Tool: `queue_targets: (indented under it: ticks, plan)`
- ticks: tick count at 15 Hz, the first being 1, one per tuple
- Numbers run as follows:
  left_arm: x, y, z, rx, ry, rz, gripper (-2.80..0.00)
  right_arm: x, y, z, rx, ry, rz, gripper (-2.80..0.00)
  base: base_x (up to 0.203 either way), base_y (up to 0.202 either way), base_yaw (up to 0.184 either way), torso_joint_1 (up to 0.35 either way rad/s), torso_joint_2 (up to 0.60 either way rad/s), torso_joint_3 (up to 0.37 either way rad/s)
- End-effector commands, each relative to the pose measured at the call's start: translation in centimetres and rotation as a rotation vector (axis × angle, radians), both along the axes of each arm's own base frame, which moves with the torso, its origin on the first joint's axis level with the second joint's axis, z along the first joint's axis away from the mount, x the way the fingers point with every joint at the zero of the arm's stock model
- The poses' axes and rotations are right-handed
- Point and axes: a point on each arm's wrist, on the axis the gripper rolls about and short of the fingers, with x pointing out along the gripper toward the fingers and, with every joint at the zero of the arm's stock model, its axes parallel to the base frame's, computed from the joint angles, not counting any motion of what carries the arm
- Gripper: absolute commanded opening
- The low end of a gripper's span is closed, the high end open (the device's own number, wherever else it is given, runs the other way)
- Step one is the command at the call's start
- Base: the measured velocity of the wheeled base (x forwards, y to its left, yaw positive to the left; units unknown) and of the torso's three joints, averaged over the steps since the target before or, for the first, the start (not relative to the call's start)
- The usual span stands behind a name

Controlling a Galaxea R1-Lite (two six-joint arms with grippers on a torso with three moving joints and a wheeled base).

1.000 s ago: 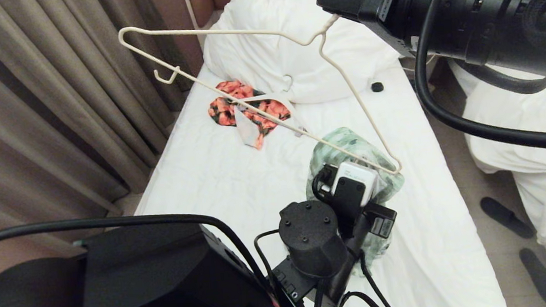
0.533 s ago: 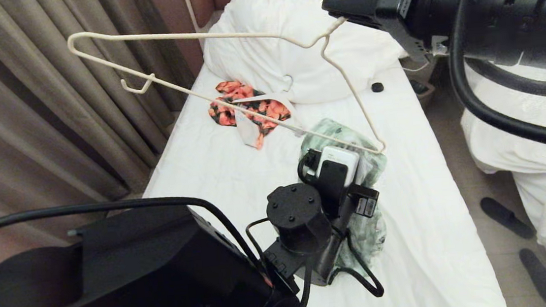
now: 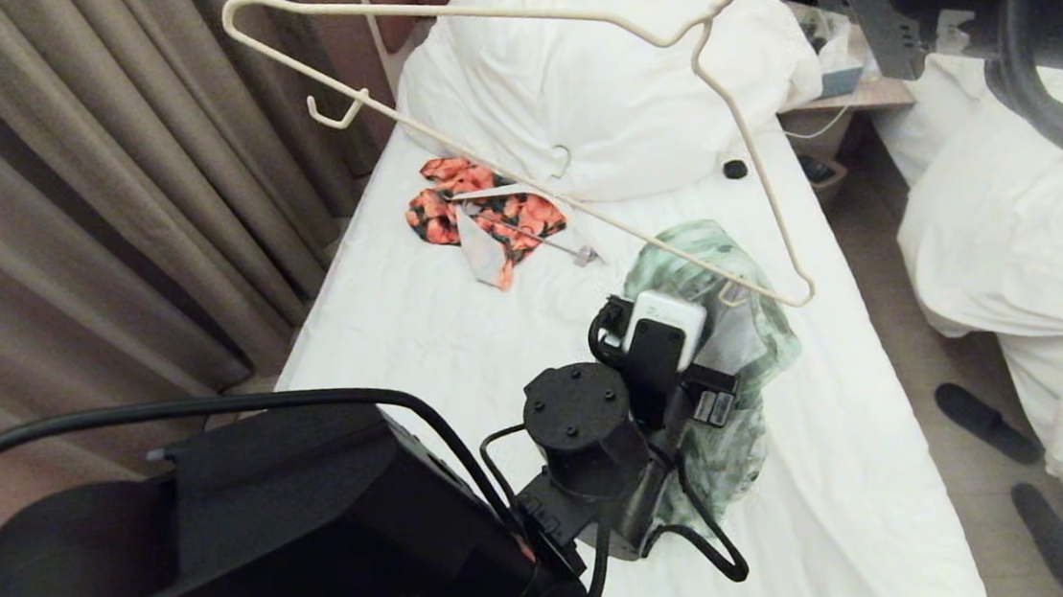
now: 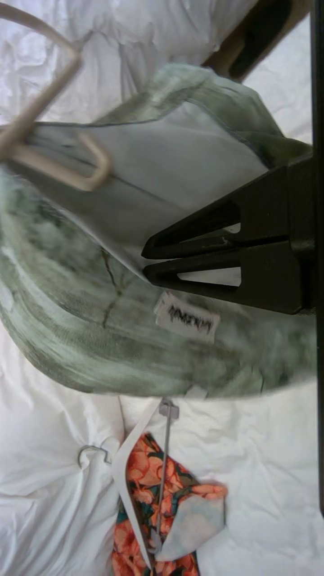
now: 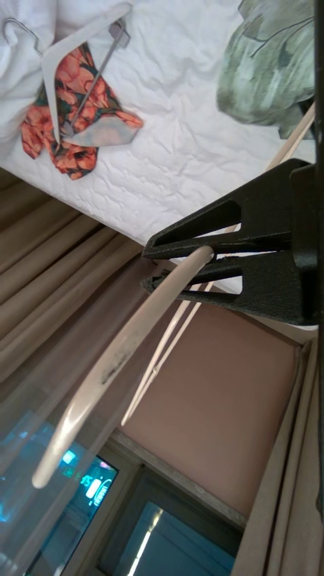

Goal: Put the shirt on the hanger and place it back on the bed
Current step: Take the clothes hanger out of the clothes

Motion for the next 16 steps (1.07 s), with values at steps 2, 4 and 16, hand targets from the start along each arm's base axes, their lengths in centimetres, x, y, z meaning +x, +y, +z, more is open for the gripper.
queue_targets:
  ticks: [2, 4, 16]
  plan:
    - [-0.4, -0.2, -0.1, 0.036, -0.01, 0.05, -2.8, 0.2, -0.8, 0.5, 0.013, -0.013, -0.025, -2.8, 0.0, 0.0, 0.0, 0.0, 0.0, 0.0]
    - [-0.8, -0.3, 0.0, 0.056, 0.005, 0.072, -2.8, 0.5, -1.0, 0.6, 0.016, -0.018, -0.035, -2.8, 0.0, 0.0, 0.0, 0.0, 0.0, 0.0]
    - [-2.1, -0.9, 0.1, 0.003, -0.028, 0.032, 0.0, 1.7, -0.6, 0.1, -0.008, -0.012, 0.004, -2.8, 0.0, 0.0, 0.0, 0.0, 0.0, 0.0]
